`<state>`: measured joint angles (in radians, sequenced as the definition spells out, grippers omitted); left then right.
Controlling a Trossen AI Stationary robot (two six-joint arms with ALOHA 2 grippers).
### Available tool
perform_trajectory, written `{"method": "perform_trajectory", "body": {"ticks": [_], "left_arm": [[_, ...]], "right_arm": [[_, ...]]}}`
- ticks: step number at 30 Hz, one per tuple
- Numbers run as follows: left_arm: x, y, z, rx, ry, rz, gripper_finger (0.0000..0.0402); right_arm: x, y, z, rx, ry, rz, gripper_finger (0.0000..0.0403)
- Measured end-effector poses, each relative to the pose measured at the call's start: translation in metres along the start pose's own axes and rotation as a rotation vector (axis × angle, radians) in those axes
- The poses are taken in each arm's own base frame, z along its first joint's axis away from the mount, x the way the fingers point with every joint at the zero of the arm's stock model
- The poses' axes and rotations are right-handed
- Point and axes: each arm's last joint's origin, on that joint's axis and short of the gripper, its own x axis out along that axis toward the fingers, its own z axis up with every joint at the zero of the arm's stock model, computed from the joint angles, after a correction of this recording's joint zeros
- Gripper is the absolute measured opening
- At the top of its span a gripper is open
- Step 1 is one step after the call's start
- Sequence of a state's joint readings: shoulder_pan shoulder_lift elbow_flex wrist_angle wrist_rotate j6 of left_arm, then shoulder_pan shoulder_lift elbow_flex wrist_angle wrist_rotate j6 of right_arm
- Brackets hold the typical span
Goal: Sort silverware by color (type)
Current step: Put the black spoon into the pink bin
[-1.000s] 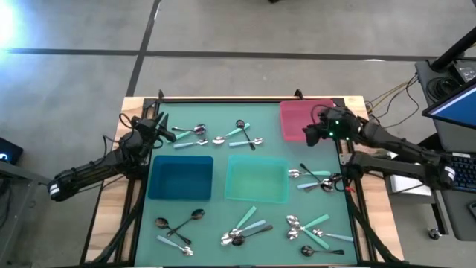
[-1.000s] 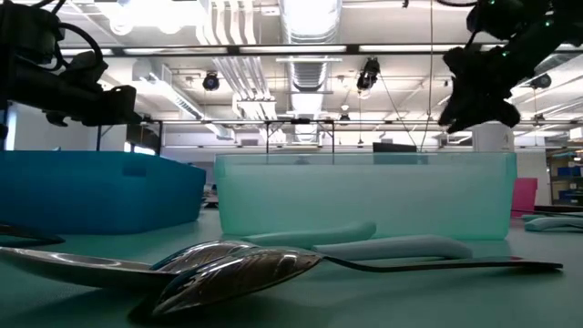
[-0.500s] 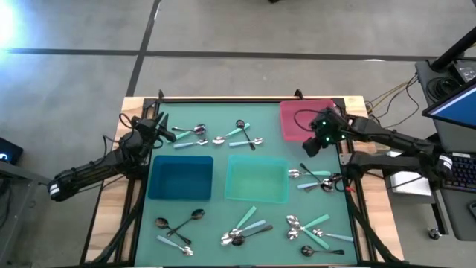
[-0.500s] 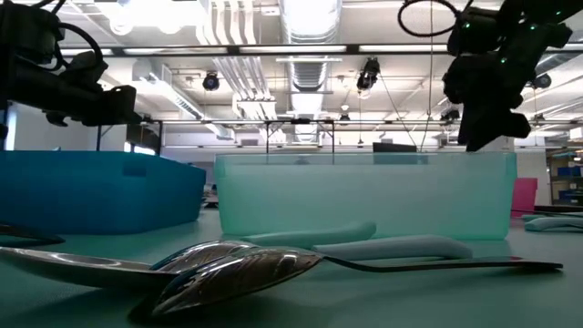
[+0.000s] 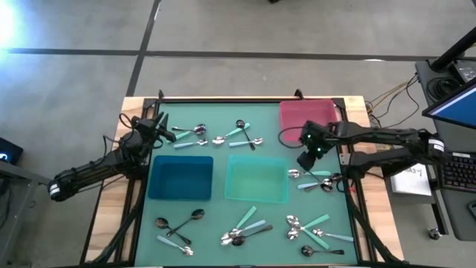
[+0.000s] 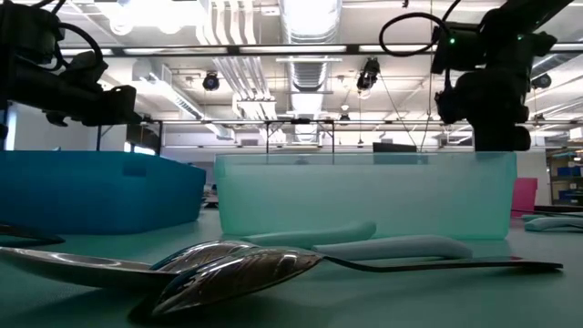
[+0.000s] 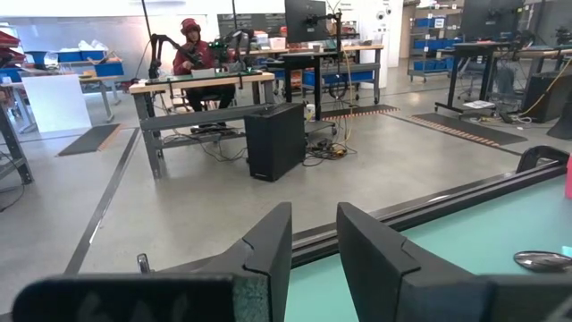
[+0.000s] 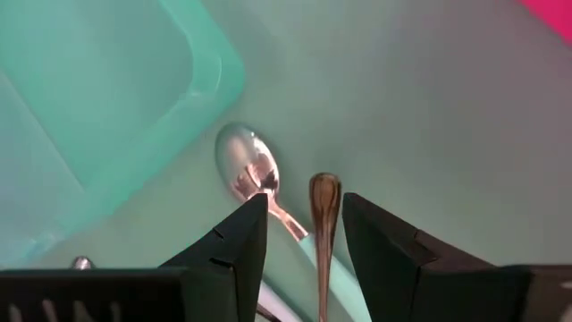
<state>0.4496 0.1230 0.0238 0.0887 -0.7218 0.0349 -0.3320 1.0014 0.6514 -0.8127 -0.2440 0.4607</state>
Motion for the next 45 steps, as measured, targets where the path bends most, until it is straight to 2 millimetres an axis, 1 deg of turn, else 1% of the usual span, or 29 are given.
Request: {"method": "perform_trajectory", "body": {"ticks": [6, 18, 22, 41, 43, 45], "left_arm": [[0.000, 0.000, 0.000, 0.000, 0.000, 0.000, 0.0077], [0.000, 0.000, 0.000, 0.000, 0.000, 0.000, 0.0077], [0.000, 0.000, 0.000, 0.000, 0.000, 0.000, 0.0077], [0.000, 0.000, 0.000, 0.000, 0.000, 0.000, 0.0077], [0.000, 0.000, 0.000, 0.000, 0.000, 0.000, 0.0077], [0.000, 0.000, 0.000, 0.000, 0.000, 0.000, 0.0077]], "right_arm": [[0.011, 0.005, -0.001, -0.011, 0.058, -0.024, 0.0139], [0.029, 0.008, -0.001, -0.026, 0.136, -0.082, 0.0139], [0.035, 0.007, 0.000, -0.031, 0.153, -0.123, 0.0139], [0.059, 0.002, 0.004, -0.031, 0.241, -0.200, 0.0139], [0.061, 0.001, 0.004, -0.030, 0.250, -0.206, 0.0135], [0.062, 0.001, 0.004, -0.029, 0.258, -0.211, 0.0122]]}}
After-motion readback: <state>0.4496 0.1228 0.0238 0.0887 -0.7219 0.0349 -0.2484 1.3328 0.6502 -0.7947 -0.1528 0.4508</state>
